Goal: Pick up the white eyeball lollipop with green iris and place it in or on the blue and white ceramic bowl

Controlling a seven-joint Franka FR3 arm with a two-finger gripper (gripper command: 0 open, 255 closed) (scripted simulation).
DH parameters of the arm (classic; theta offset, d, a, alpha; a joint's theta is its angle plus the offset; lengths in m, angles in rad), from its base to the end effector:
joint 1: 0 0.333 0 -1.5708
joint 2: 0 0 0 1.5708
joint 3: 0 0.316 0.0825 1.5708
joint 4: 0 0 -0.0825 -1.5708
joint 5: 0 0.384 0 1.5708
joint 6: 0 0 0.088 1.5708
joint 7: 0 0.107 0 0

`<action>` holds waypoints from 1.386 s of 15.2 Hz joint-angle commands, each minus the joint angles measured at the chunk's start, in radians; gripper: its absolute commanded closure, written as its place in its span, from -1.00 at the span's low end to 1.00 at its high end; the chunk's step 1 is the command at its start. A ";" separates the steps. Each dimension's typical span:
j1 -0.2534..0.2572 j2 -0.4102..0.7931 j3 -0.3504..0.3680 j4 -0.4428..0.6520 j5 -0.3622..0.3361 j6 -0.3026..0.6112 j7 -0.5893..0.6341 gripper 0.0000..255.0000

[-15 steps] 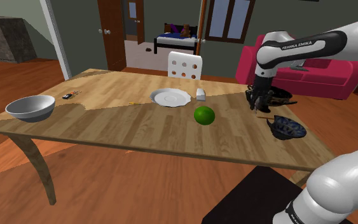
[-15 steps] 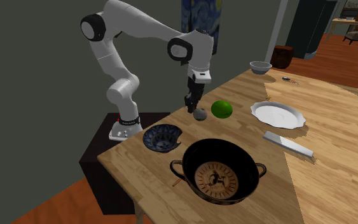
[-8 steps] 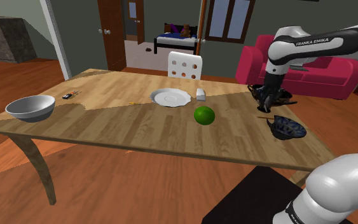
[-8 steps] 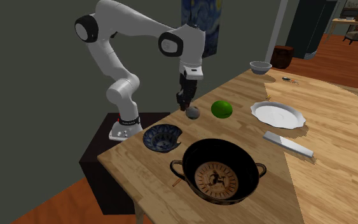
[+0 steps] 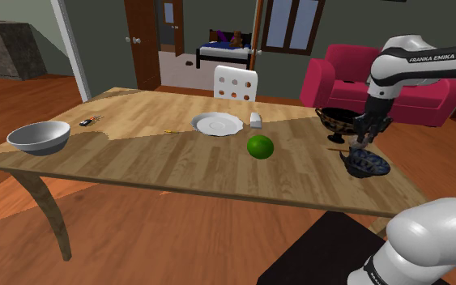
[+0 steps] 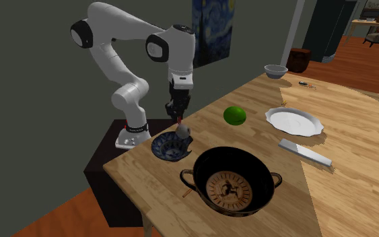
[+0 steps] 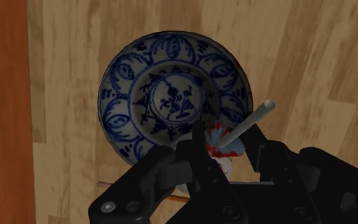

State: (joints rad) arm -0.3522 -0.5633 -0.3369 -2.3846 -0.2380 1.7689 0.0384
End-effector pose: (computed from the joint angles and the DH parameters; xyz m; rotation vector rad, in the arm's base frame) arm 0.2748 -0.2690 0.5037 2.9623 -0.9424 -0.1325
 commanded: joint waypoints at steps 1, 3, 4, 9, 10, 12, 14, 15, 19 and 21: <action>-0.004 0.003 -0.010 -0.020 -0.007 0.023 -0.006 1.00; -0.005 0.007 -0.014 -0.043 -0.010 0.051 -0.005 1.00; -0.006 0.009 -0.017 -0.055 -0.012 0.065 -0.004 1.00; -0.008 0.025 -0.029 -0.110 -0.020 0.136 0.000 1.00; -0.008 0.029 -0.032 -0.121 -0.021 0.151 0.001 1.00; -0.009 0.038 -0.037 -0.141 -0.025 0.181 0.002 1.00; -0.010 0.045 -0.041 -0.155 -0.027 0.201 0.003 1.00; -0.009 0.045 -0.041 -0.155 -0.027 0.201 0.003 1.00; -0.009 0.045 -0.041 -0.155 -0.027 0.201 0.003 1.00; -0.009 0.045 -0.041 -0.155 -0.027 0.201 0.003 1.00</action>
State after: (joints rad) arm -0.3617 -0.5180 -0.3778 -2.5393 -0.2648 1.9693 0.0412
